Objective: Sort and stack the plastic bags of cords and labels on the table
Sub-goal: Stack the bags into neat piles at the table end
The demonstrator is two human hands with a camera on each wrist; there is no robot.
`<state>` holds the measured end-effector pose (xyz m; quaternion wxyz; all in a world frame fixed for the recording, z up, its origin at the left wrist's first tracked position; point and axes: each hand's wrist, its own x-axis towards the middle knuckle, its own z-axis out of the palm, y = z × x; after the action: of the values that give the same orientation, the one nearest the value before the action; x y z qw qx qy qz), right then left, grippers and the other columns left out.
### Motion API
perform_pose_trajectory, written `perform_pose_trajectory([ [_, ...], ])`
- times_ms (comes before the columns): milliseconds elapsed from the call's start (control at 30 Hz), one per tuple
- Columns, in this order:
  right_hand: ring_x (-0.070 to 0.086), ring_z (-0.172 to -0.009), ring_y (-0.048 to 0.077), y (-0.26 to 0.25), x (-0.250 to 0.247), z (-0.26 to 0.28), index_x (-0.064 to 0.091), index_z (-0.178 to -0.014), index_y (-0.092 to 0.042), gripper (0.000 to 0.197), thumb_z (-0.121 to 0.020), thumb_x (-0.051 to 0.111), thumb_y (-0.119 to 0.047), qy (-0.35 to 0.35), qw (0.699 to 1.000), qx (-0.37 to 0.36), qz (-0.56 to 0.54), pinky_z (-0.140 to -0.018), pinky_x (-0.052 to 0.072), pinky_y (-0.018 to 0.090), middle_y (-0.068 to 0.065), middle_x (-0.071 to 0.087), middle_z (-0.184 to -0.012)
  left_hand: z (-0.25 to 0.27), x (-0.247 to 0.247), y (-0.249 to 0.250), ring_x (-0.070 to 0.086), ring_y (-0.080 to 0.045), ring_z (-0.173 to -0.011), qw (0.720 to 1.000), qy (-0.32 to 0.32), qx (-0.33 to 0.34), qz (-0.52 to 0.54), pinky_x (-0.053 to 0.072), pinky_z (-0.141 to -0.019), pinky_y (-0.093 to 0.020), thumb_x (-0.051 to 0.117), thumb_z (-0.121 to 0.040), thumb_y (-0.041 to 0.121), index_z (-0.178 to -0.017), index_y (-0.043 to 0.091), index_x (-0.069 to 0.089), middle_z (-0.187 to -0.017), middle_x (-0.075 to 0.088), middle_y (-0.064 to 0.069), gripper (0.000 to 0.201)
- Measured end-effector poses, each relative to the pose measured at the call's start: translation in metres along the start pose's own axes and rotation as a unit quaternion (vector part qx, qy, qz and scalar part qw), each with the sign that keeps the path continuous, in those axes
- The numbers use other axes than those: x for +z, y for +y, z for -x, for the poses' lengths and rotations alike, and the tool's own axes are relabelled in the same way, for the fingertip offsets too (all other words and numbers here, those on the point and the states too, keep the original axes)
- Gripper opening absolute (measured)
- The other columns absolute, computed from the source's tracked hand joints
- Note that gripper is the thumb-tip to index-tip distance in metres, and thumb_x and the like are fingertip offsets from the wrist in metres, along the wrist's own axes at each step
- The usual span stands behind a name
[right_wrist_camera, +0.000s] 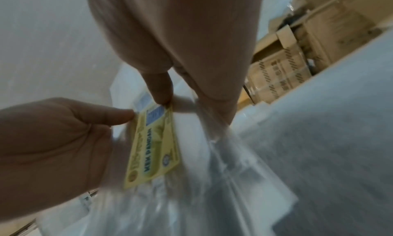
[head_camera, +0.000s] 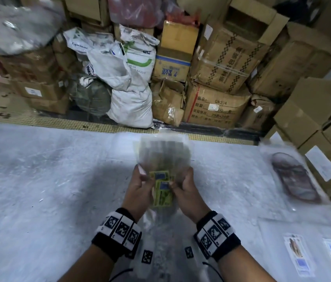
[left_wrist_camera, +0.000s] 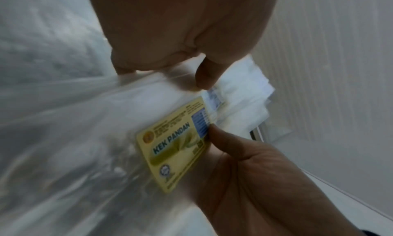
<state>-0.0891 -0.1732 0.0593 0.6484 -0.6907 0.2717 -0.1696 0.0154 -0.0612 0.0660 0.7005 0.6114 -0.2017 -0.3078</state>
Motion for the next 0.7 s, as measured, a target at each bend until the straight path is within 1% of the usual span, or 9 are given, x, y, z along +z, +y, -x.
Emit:
perform_pose_trajectory([
  [100,0.061,-0.104,-0.008,-0.013,-0.005,-0.006,0.029,-0.124,-0.026,0.038,-0.102,0.044,0.001,0.011,0.997,-0.076,0.015,-0.085,0.054,0.021,-0.008,0.057,-0.118,-0.008,0.007,0.014,0.068,-0.003,-0.081,0.998,-0.021,0.06,0.006,0.054,-0.065,-0.019,0.039,-0.098,-0.011,-0.114,0.009,0.045,-0.098,0.066,-0.002,0.026],
  [200,0.056,-0.11,-0.014,-0.009,-0.006,-0.008,0.027,-0.126,-0.032,0.042,-0.102,0.047,-0.004,0.009,0.995,-0.097,0.033,-0.091,0.049,0.015,-0.013,0.051,-0.126,-0.012,0.009,0.009,0.063,-0.015,-0.104,0.997,-0.008,0.071,0.011,0.053,-0.078,-0.026,0.048,-0.096,-0.008,-0.116,0.02,0.052,-0.106,0.066,0.006,0.035],
  [233,0.055,-0.113,-0.012,-0.006,-0.005,-0.007,0.026,-0.128,-0.033,0.044,-0.102,0.05,-0.007,0.01,0.995,-0.093,0.034,-0.093,0.049,0.017,-0.012,0.052,-0.127,-0.012,0.009,0.003,0.06,-0.019,-0.107,0.997,0.0,0.073,0.009,0.051,-0.079,-0.026,0.054,-0.091,-0.008,-0.113,0.017,0.053,-0.108,0.064,0.006,0.033],
  [300,0.056,-0.122,0.002,0.0,-0.002,-0.005,0.025,-0.136,-0.032,0.054,-0.096,0.058,-0.014,0.021,0.996,-0.085,0.021,-0.101,0.05,0.03,-0.006,0.054,-0.131,-0.01,0.009,-0.004,0.059,-0.017,-0.105,0.997,0.016,0.079,0.004,0.05,-0.077,-0.021,0.06,-0.078,-0.009,-0.113,0.008,0.053,-0.104,0.065,0.01,0.04],
  [367,0.054,-0.127,0.014,0.004,-0.002,-0.006,0.026,-0.139,-0.031,0.061,-0.091,0.061,-0.015,0.029,0.997,-0.076,0.004,-0.105,0.048,0.043,-0.004,0.055,-0.132,-0.01,0.01,-0.005,0.061,-0.009,-0.102,0.997,0.024,0.068,0.007,0.051,-0.077,-0.02,0.059,-0.078,-0.016,-0.126,0.007,0.052,-0.109,0.066,0.008,0.054],
  [467,0.058,-0.114,-0.005,-0.002,-0.003,-0.011,0.03,-0.13,-0.039,0.051,-0.1,0.051,-0.004,0.011,0.998,-0.061,-0.011,-0.095,0.051,0.026,-0.009,0.054,-0.126,-0.015,0.012,0.0,0.062,-0.006,-0.099,0.998,0.022,0.049,0.015,0.051,-0.074,-0.017,0.053,-0.085,-0.018,-0.132,0.004,0.05,-0.109,0.065,0.001,0.052],
  [533,0.06,-0.11,-0.004,-0.008,-0.004,-0.014,0.033,-0.125,-0.04,0.046,-0.102,0.048,-0.003,-0.003,0.998,-0.051,-0.02,-0.09,0.052,0.021,-0.009,0.055,-0.124,-0.017,0.013,0.005,0.064,-0.005,-0.093,0.999,0.02,0.036,0.032,0.05,-0.069,-0.015,0.056,-0.088,-0.012,-0.129,0.001,0.052,-0.103,0.067,0.001,0.043],
  [633,0.061,-0.117,0.018,-0.012,-0.003,-0.017,0.033,-0.134,-0.034,0.051,-0.098,0.053,-0.005,0.014,0.999,-0.037,-0.027,-0.095,0.055,0.035,-0.001,0.059,-0.124,-0.019,0.013,0.011,0.066,-0.012,-0.097,0.998,0.011,0.035,0.053,0.053,-0.071,-0.021,0.066,-0.081,-0.008,-0.132,0.003,0.051,-0.109,0.067,-0.006,0.054],
  [700,0.061,-0.118,0.021,-0.014,-0.001,-0.017,0.031,-0.141,-0.034,0.062,-0.089,0.057,-0.012,0.025,0.999,-0.028,-0.038,-0.098,0.054,0.045,0.002,0.06,-0.128,-0.021,0.01,0.012,0.066,-0.018,-0.102,0.997,0.004,0.042,0.058,0.055,-0.073,-0.026,0.067,-0.07,0.0,-0.134,0.009,0.05,-0.114,0.067,-0.009,0.068],
])
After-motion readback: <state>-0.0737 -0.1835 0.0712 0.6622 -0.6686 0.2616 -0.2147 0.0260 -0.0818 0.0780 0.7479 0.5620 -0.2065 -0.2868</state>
